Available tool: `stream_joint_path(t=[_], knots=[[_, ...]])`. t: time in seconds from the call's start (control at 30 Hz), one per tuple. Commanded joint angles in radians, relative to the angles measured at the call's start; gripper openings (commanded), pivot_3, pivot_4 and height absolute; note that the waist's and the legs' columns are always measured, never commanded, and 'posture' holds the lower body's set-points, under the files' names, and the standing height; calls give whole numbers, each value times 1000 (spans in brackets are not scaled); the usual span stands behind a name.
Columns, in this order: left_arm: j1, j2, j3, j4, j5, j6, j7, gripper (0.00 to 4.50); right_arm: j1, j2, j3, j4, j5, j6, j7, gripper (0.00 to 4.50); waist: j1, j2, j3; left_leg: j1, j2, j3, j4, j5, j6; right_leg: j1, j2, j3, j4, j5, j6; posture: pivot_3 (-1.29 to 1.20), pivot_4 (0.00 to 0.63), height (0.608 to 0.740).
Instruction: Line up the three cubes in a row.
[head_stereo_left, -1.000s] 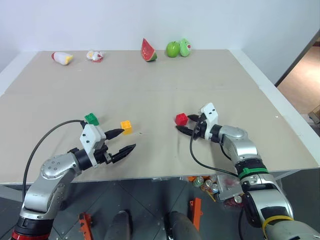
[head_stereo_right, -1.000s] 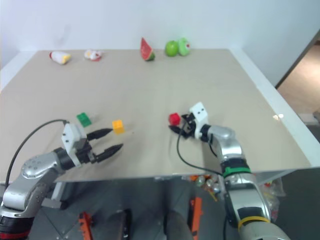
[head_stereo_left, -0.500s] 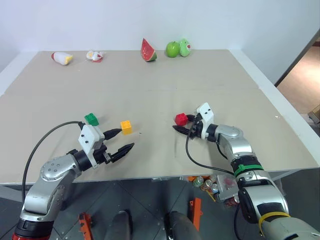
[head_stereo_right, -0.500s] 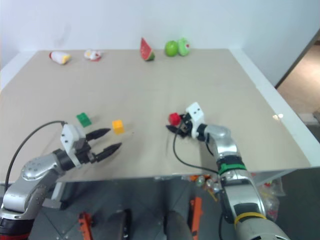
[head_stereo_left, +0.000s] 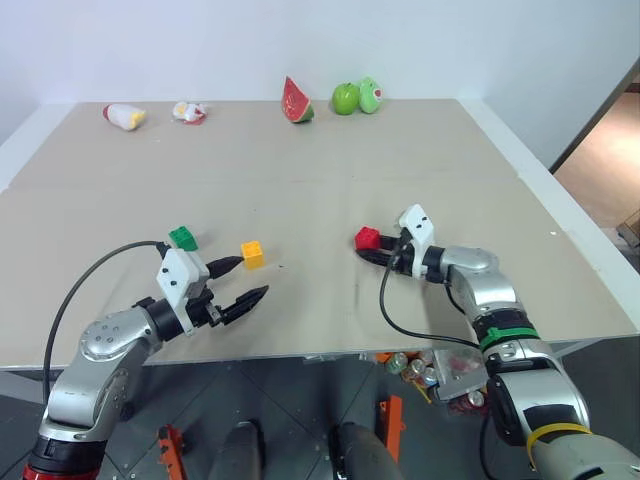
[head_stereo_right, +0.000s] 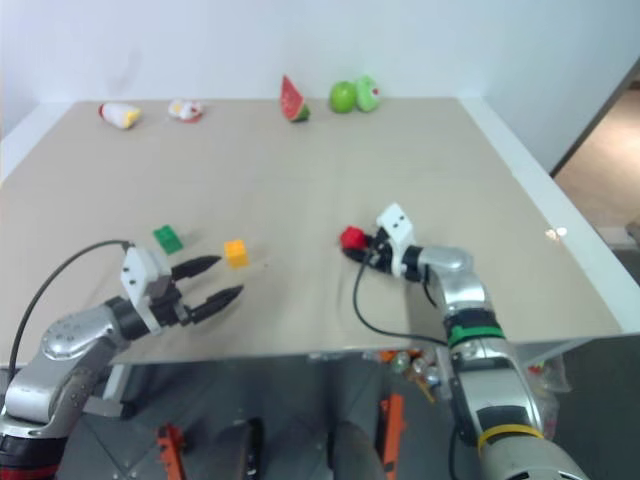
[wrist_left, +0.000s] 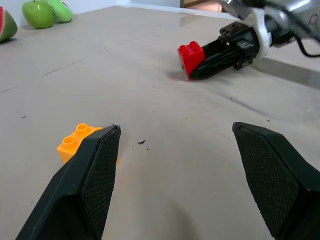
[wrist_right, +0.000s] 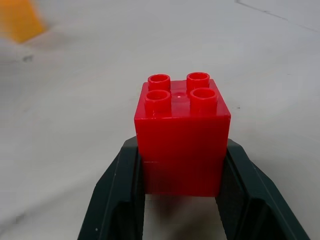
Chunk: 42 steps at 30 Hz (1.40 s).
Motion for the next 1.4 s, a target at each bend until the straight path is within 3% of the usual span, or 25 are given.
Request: stream_joint_path(t=[0.03, 0.3, 0.53, 0.97, 1.4], knots=[[-9, 45, 37, -16, -26, -2, -45, 3710, -11, -56, 15, -109, 61, 46, 195, 1429, 0, 0, 0, 0, 0, 0, 0, 0, 0, 0, 0, 0, 0, 0, 0, 0, 150, 740], [28, 163, 61, -34, -105, 72, -178, 3710, -51, -41, 82, -159, 88, 53, 404, 1429, -6, 0, 0, 2, 2, 1, 0, 0, 0, 0, 1, 0, 0, 0, -2, 0, 150, 740], [62, 195, 105, -37, -128, 83, -202, 3710, -42, 19, 147, -138, 64, -43, 464, 1429, -7, 0, 0, 2, 4, 2, 0, 0, 0, 0, 2, 0, 1, 0, -2, 0, 150, 740], [153, 202, 232, -62, -211, 110, -207, 3710, -70, 46, 146, 38, 25, -207, 436, 1429, -7, 0, 0, 2, 4, 3, 0, 0, 0, -1, 1, 0, 1, 0, -3, 0, 150, 740], [77, 175, 168, -13, -184, 81, -228, 3710, -95, 54, 135, 142, -2, -280, 402, 1429, -7, 0, 0, 2, 4, 3, 0, 0, 0, 0, 2, 0, 1, 0, -3, 0, 150, 740]])
